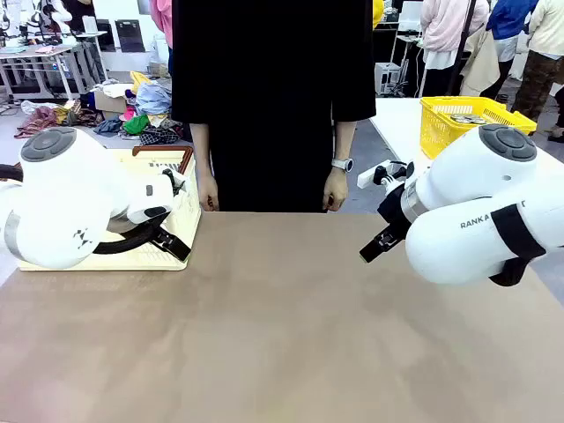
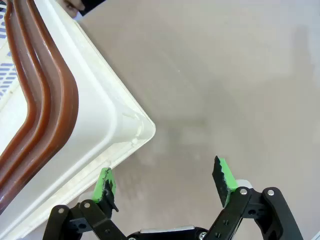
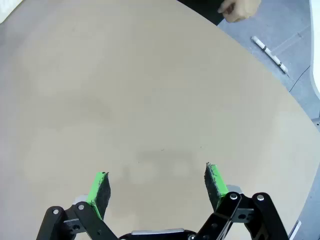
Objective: Place the drinks into the Shopping basket.
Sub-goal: Pick up one drink and place it into the Shopping basket.
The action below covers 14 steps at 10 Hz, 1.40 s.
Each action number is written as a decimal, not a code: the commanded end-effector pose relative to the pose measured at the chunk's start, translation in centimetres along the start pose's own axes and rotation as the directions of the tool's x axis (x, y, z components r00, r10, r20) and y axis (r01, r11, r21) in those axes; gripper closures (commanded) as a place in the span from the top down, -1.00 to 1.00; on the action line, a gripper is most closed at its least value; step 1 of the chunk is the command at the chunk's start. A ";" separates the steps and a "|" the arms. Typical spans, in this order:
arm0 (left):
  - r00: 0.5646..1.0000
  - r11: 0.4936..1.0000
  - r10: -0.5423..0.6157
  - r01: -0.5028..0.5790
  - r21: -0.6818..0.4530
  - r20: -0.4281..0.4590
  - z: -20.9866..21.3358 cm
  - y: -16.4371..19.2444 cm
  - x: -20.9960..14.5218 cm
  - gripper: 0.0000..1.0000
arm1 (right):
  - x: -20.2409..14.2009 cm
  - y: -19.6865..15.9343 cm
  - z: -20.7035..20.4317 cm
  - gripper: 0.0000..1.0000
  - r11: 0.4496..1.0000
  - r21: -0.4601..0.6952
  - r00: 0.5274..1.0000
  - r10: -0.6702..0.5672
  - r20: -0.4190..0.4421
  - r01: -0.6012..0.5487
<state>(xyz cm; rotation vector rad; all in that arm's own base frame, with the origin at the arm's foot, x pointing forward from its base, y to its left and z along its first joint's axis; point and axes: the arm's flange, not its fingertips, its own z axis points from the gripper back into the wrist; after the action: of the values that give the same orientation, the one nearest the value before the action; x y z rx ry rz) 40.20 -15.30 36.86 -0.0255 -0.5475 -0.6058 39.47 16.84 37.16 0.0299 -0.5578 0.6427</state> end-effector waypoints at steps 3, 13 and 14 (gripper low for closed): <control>1.000 1.000 0.002 -0.002 0.002 0.001 0.1 0.1 0.0 1.00 | 0.0 0.0 0.0 1.00 1.000 0.000 1.000 0.000 0.001 0.000; 1.000 1.000 0.002 -0.002 0.002 0.001 0.1 0.1 0.0 1.00 | 0.0 0.0 0.0 1.00 1.000 0.000 1.000 0.000 0.001 0.000; 1.000 1.000 0.002 -0.002 0.002 0.001 0.1 0.1 0.0 1.00 | 0.0 0.0 0.0 1.00 1.000 0.000 1.000 0.000 0.001 0.000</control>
<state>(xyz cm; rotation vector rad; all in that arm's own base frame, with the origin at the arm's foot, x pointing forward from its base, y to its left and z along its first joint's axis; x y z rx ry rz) 40.21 -15.29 36.86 -0.0248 -0.5475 -0.6056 39.46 16.85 37.16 0.0294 -0.5578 0.6436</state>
